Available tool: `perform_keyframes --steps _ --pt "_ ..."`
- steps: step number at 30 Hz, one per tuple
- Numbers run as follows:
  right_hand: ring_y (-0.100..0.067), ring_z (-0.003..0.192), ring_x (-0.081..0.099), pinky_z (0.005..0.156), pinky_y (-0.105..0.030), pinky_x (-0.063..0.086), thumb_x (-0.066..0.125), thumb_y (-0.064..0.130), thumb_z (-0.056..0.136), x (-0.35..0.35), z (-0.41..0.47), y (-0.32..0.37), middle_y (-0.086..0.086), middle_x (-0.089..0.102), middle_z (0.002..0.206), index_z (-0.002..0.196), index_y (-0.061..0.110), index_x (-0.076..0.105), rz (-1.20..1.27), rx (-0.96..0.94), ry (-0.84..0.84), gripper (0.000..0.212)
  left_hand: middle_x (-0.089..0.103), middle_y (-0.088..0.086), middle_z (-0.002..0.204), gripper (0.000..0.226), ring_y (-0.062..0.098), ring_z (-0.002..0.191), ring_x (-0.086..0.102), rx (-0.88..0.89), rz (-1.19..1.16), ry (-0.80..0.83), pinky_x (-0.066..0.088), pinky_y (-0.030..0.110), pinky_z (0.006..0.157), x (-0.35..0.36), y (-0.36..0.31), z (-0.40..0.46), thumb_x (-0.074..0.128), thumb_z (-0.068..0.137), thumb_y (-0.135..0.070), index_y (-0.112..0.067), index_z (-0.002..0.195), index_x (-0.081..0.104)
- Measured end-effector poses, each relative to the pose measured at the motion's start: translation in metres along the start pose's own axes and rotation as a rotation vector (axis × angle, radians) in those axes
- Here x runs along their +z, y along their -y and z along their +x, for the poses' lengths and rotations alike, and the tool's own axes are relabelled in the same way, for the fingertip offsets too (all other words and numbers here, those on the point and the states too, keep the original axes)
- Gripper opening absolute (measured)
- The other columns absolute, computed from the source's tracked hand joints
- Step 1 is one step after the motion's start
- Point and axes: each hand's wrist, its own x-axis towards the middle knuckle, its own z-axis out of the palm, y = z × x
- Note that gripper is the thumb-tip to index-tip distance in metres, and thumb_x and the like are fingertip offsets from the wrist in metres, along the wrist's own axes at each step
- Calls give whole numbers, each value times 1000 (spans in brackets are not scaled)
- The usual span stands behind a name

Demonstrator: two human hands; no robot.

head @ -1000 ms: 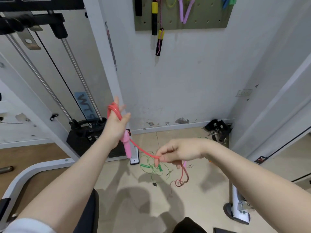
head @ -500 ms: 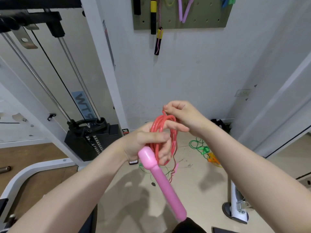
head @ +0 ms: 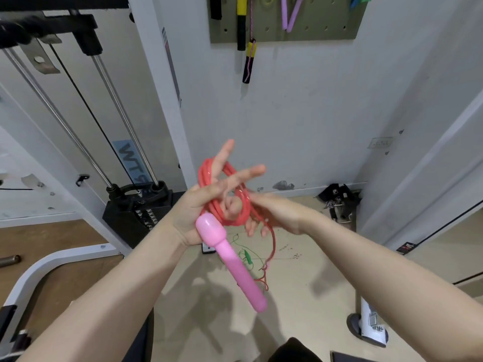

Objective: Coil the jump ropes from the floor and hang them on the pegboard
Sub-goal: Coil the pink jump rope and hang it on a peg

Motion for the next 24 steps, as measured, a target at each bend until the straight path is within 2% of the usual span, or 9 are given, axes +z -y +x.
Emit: perform_keyframes --steps 2,4,7,9,12,15,18,20,24 --pt "-15 59 64 47 -20 46 28 50 95 5 -1 -13 -9 63 74 84 10 55 -30 172 196 49 56 15 131 98 26 78 72 87 -6 -226 58 28 58 -7 -10 -7 82 65 -12 -43 140 27" --pt "-15 56 65 46 -20 47 35 43 97 9 -5 -17 -9 61 76 87 14 52 -129 260 277 35 57 16 129 109 33 89 70 214 -4 -538 59 35 64 -20 -19 -16 87 54 -12 -44 140 28" --pt "-9 45 58 45 -17 45 53 21 94 16 -10 -10 -6 51 73 85 22 49 -379 188 288 10 42 11 142 89 29 108 63 287 124 -970 53 46 87 -42 -23 -25 60 84 -2 -43 146 10" --pt "-7 40 54 45 -17 44 58 15 90 24 -12 9 -6 51 70 89 18 54 -453 120 331 6 35 9 148 84 22 121 52 153 423 -1106 41 42 98 -53 -17 -29 48 92 3 -42 146 2" --pt "-9 41 51 44 -14 41 60 16 89 33 -14 43 8 50 50 80 16 59 -680 3 300 9 42 8 144 86 21 114 58 -95 722 -936 37 34 100 -55 0 -31 48 91 7 -43 146 4" --pt "-2 38 45 43 -11 32 63 19 87 26 -7 61 8 43 43 72 11 65 -857 -213 64 17 63 6 121 71 22 87 70 -224 652 -723 52 35 89 -43 8 -31 47 94 -3 -40 145 16" --pt "-2 44 43 51 -18 33 68 22 83 5 -4 64 10 47 48 76 9 69 -712 -327 -164 14 73 6 88 45 19 61 65 -284 652 -587 52 29 59 -19 6 -32 43 90 -36 -40 135 36" --pt "-1 53 45 56 -21 36 72 19 79 -4 -5 63 6 55 56 72 11 66 -545 -370 -229 13 71 10 72 47 17 50 55 -316 648 -506 43 29 54 -6 6 -29 37 84 -50 -32 125 49" --pt "-12 59 39 56 -24 32 74 15 77 -2 0 60 -2 49 60 66 11 60 -353 -406 -306 18 61 8 54 49 14 41 56 -375 528 -250 48 21 48 8 3 -18 49 83 -57 -25 120 56"
